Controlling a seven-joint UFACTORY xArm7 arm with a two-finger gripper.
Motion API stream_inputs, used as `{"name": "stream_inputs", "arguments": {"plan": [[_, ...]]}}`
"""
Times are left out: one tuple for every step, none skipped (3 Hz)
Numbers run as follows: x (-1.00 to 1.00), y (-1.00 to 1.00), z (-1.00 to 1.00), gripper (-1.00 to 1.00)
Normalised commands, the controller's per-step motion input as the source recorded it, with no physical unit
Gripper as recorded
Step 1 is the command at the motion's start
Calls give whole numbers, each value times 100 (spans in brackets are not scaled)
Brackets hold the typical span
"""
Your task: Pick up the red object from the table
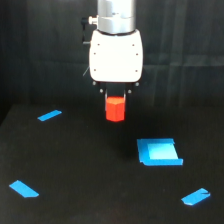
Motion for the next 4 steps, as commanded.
{"name": "stream_inputs", "arguments": {"plan": [[4,-8,9,-100],[0,7,7,-100],[10,-14,9,-100],[5,-5,15,-100]]}}
